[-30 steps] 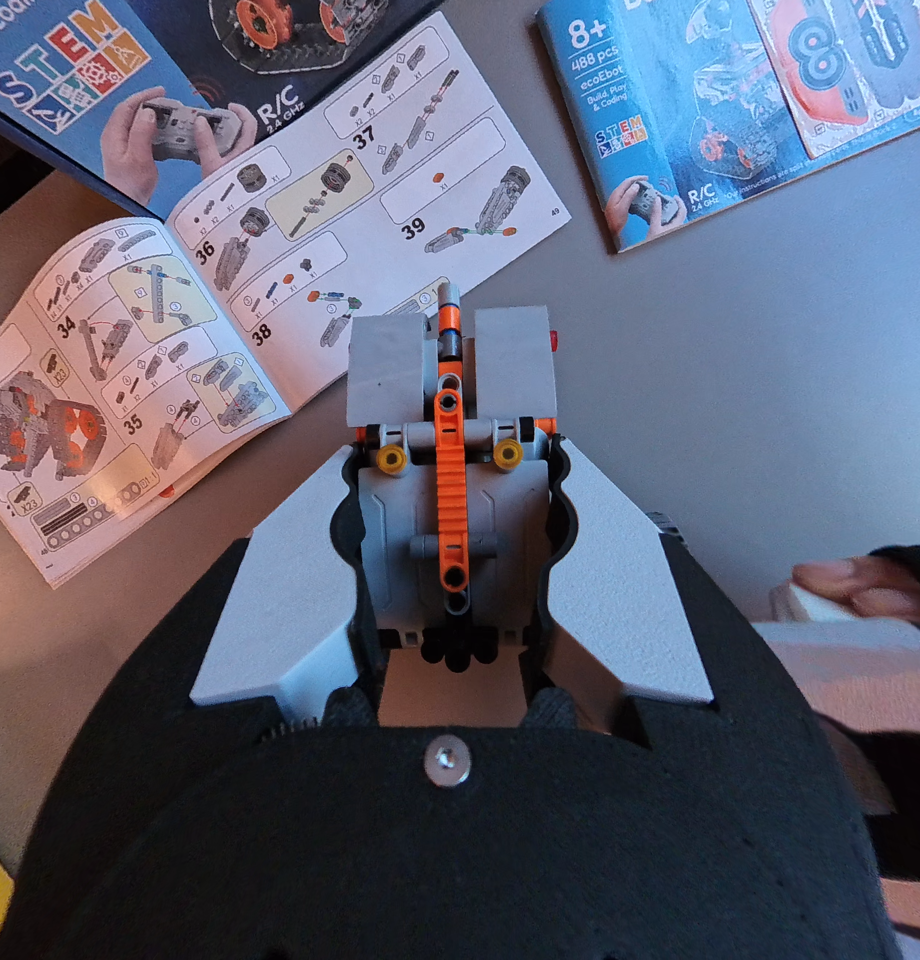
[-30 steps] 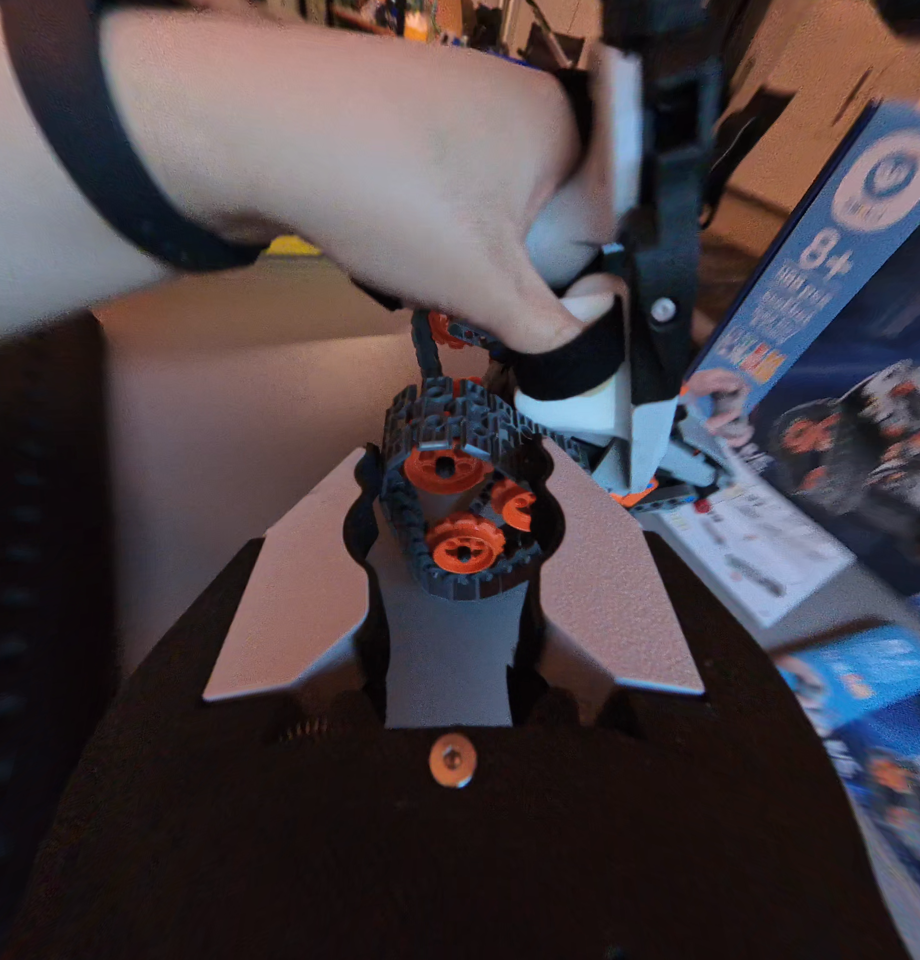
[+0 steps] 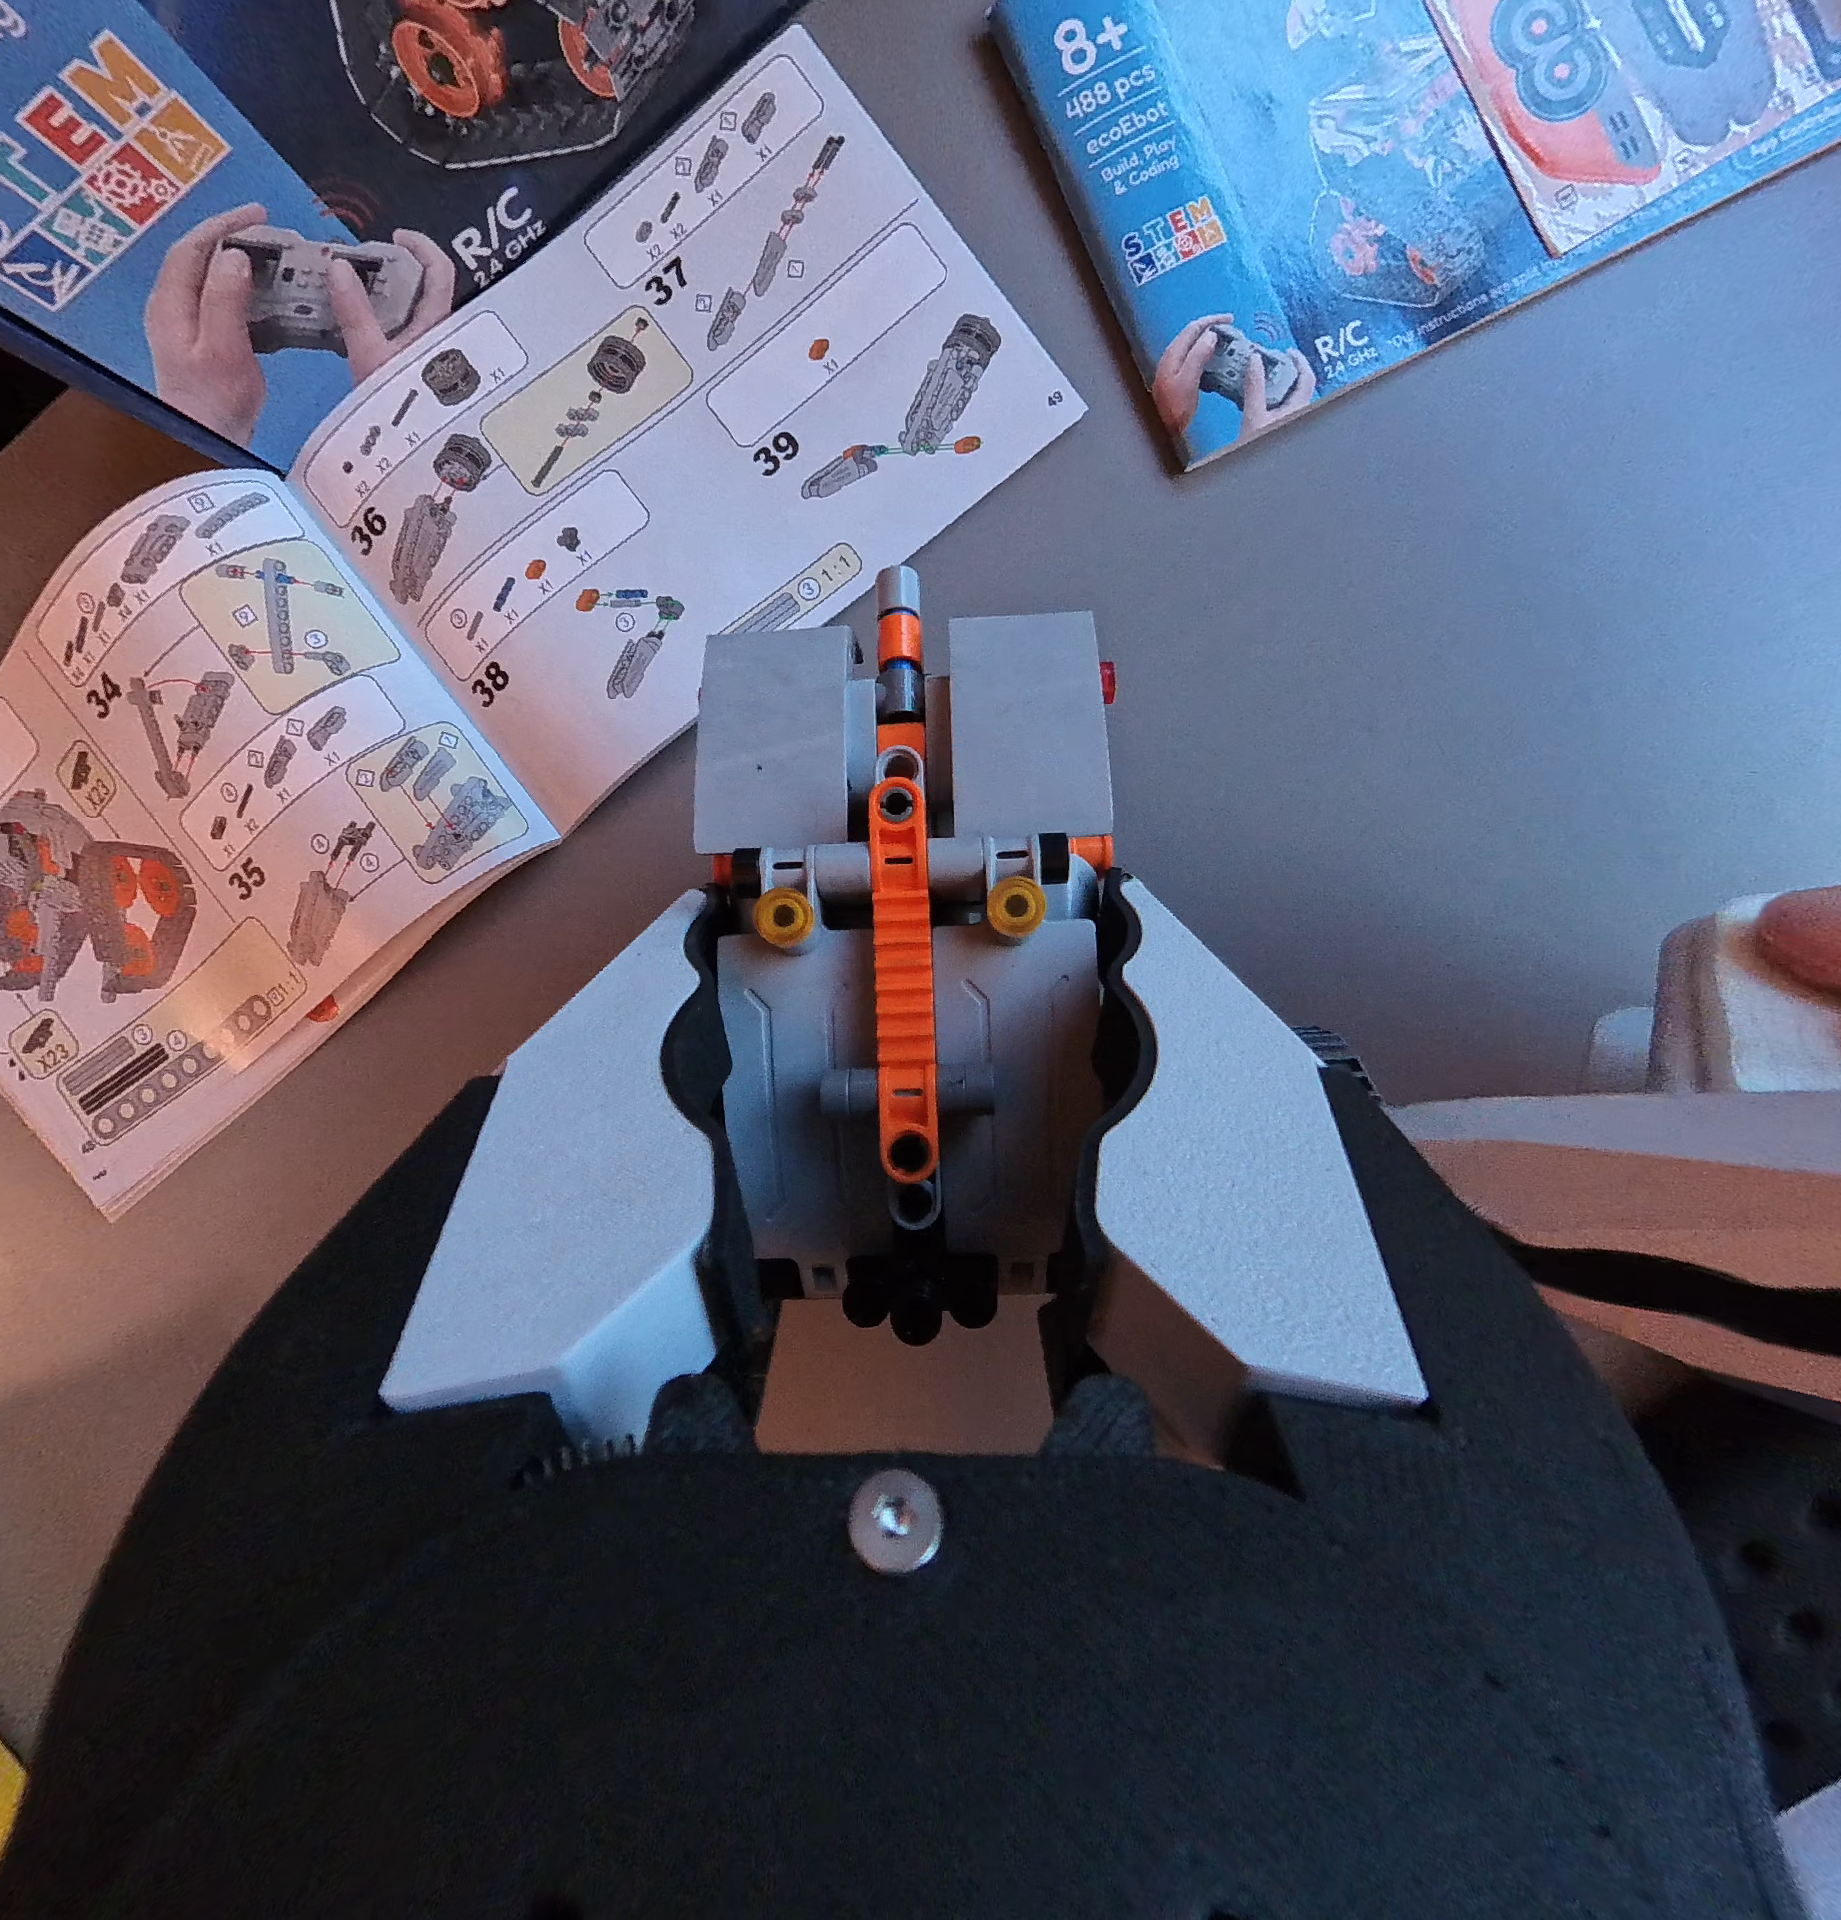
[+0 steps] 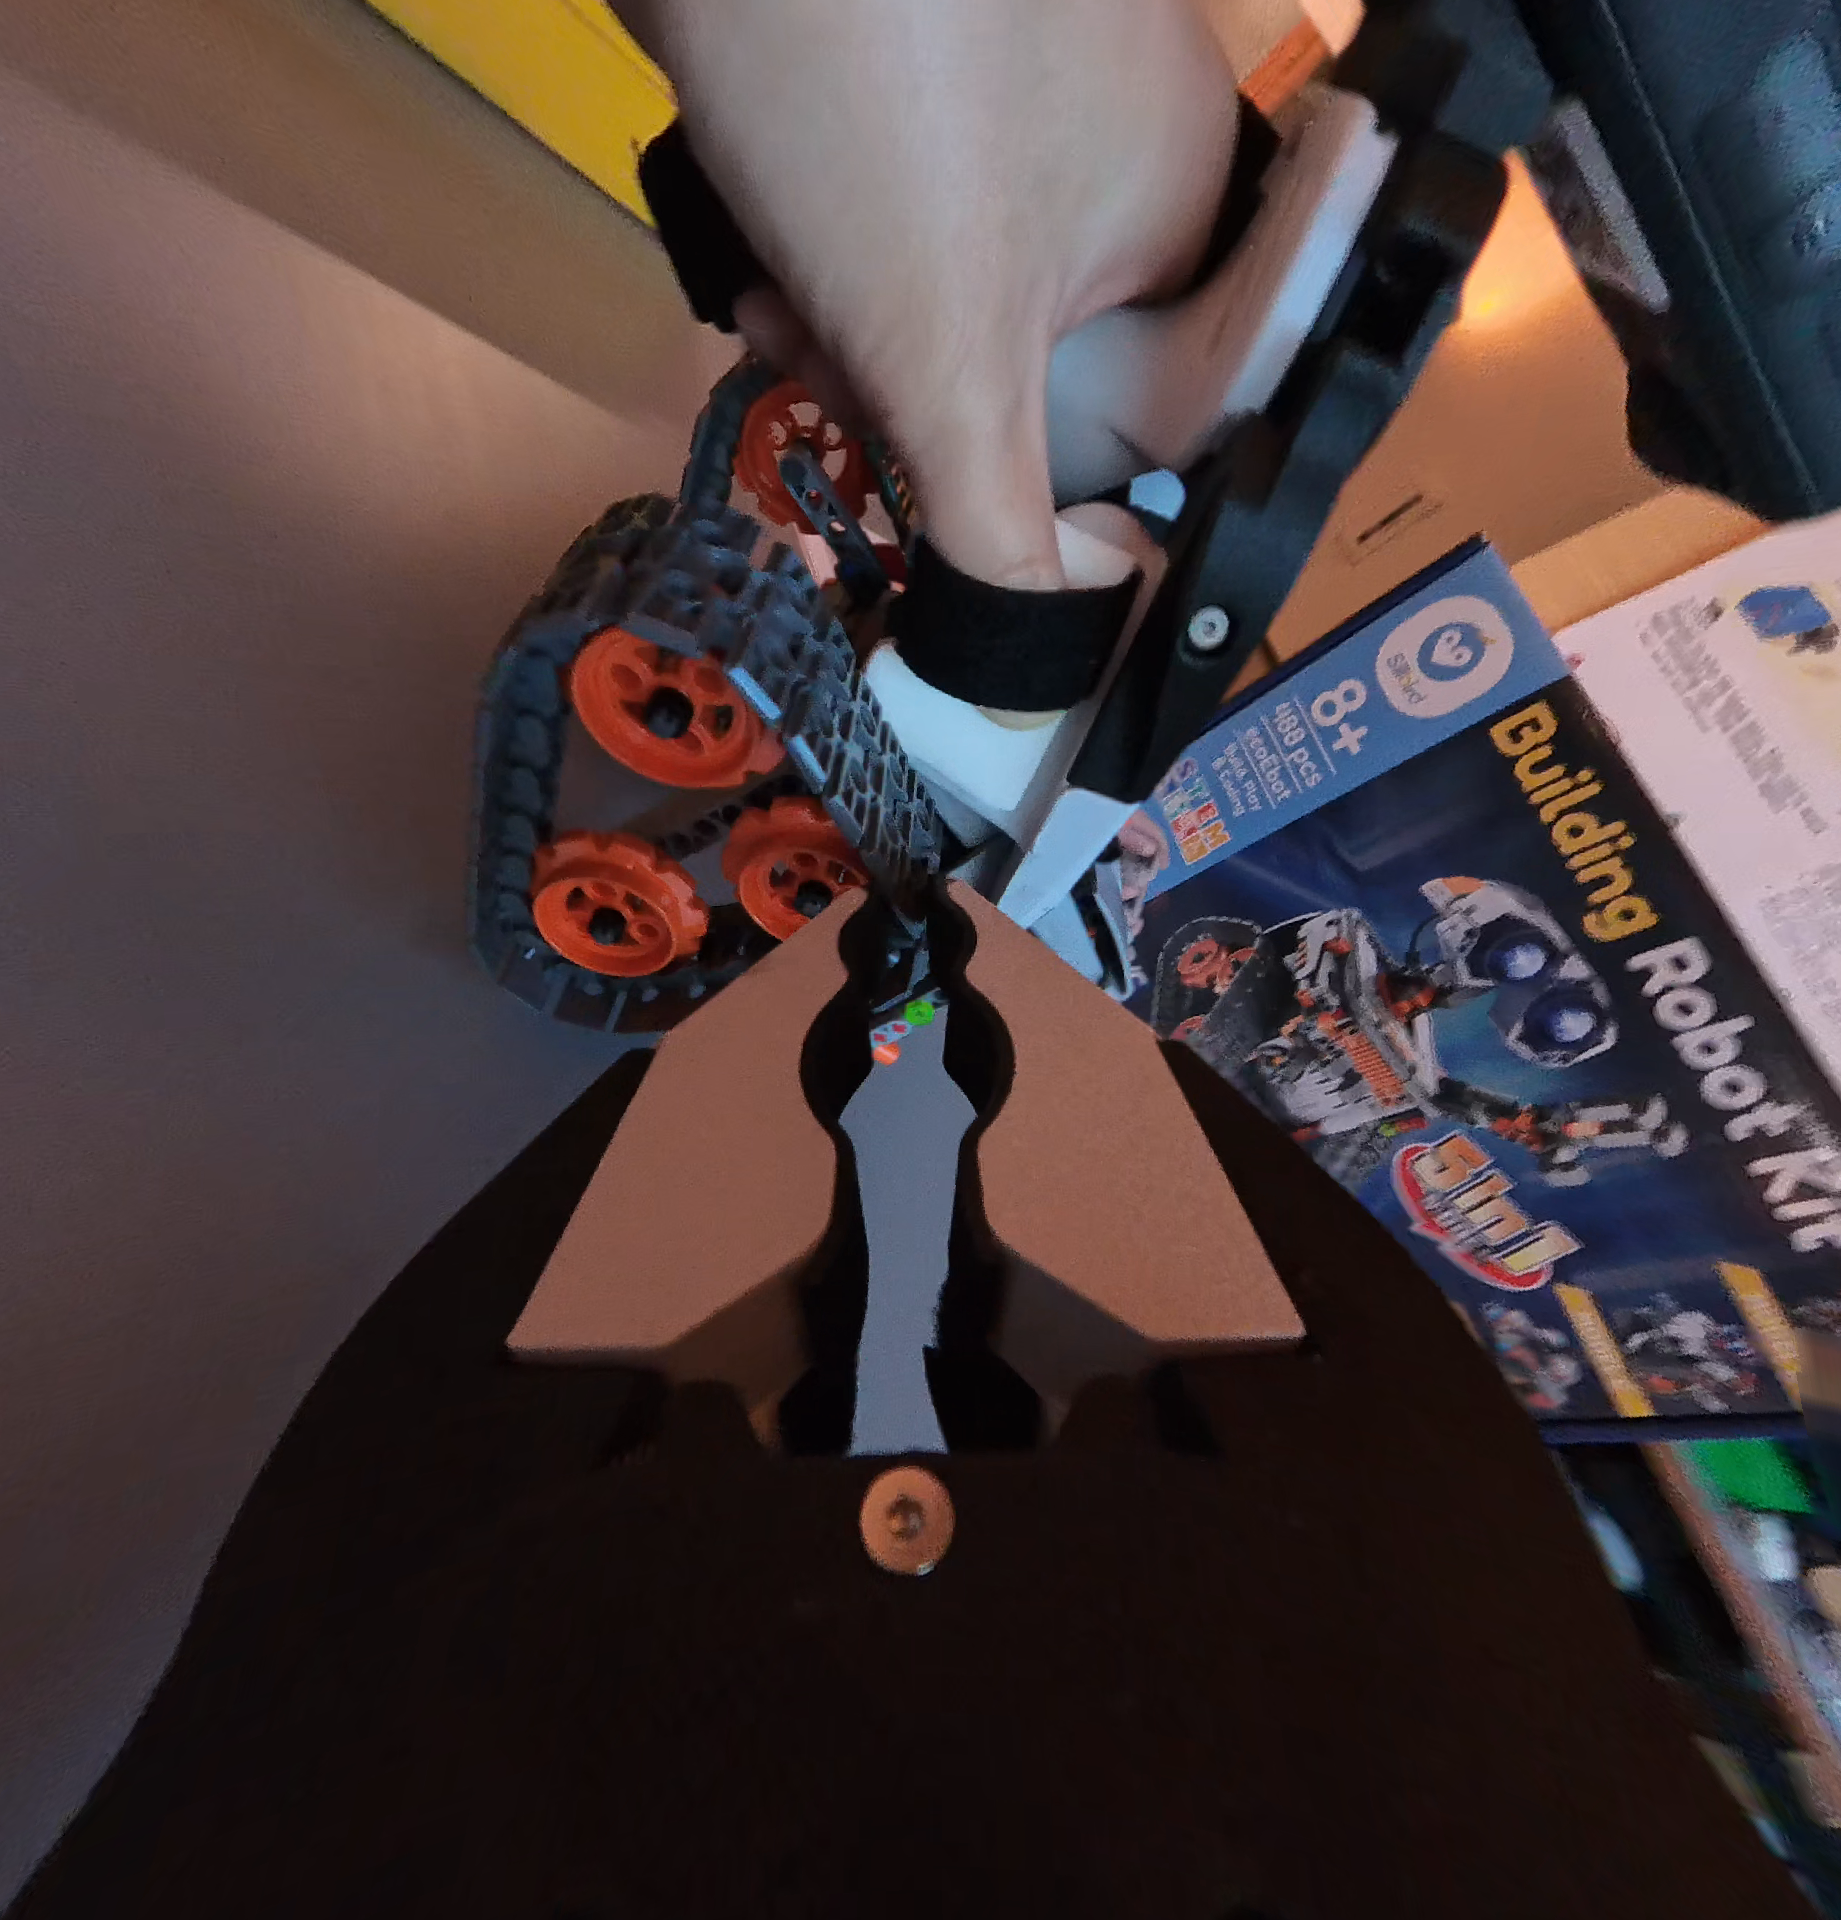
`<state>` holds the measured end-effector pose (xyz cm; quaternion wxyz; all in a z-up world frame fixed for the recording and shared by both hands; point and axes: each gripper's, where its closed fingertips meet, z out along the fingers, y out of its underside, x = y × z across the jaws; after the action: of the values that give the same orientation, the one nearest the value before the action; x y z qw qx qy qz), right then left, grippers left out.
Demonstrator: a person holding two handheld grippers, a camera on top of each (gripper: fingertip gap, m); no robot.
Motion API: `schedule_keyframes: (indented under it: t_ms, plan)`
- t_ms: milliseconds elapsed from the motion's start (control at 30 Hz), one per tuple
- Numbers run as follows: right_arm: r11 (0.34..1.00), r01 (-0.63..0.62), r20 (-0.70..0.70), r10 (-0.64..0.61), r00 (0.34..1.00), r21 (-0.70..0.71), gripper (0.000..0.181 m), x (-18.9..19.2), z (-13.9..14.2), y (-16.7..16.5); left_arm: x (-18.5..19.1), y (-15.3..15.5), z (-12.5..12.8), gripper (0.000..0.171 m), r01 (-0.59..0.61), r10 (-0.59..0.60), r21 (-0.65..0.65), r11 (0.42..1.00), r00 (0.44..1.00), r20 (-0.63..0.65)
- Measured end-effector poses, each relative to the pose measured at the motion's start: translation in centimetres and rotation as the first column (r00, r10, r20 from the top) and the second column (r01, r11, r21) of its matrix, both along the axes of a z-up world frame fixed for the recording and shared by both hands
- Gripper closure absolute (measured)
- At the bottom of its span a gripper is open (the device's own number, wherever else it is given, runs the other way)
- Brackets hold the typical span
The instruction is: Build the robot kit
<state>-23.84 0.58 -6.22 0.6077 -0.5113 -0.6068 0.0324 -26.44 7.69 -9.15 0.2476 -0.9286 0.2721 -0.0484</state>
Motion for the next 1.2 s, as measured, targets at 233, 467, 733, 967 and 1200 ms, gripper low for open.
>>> schedule_keyframes:
  t_ms: [233,467,733,967,1200]
  plan:
    - [0.87,-0.063,-0.197,-0.04,0.98,-0.489,0.177,0.7,-1.6,1.2,-0.1,0.1,0.0,0.102,-0.009,0.009,0.016,1.0,1.0,0.002]
    - [0.585,-0.154,-0.269,-0.114,0.956,-0.796,0.178,0.5,-3.7,0.8,-0.1,0.0,0.0,0.102,-0.01,0.01,0.019,1.0,1.0,0.004]
    - [0.537,-0.147,-0.28,-0.173,0.944,-0.83,0.154,1.2,-4.3,1.2,-0.1,0.0,0.0,0.102,-0.01,0.01,0.019,1.0,1.0,0.007]
    - [0.955,-0.036,-0.134,-0.004,0.991,-0.295,0.175,0.5,-0.5,0.5,-0.1,0.0,0.0,0.102,-0.005,0.005,0.023,1.0,1.0,0.005]
    - [0.655,-0.113,-0.251,-0.121,0.96,-0.747,0.178,0.7,-3.2,1.1,-0.3,0.1,0.1,0.102,-0.018,0.017,0.032,0.999,1.0,0.005]
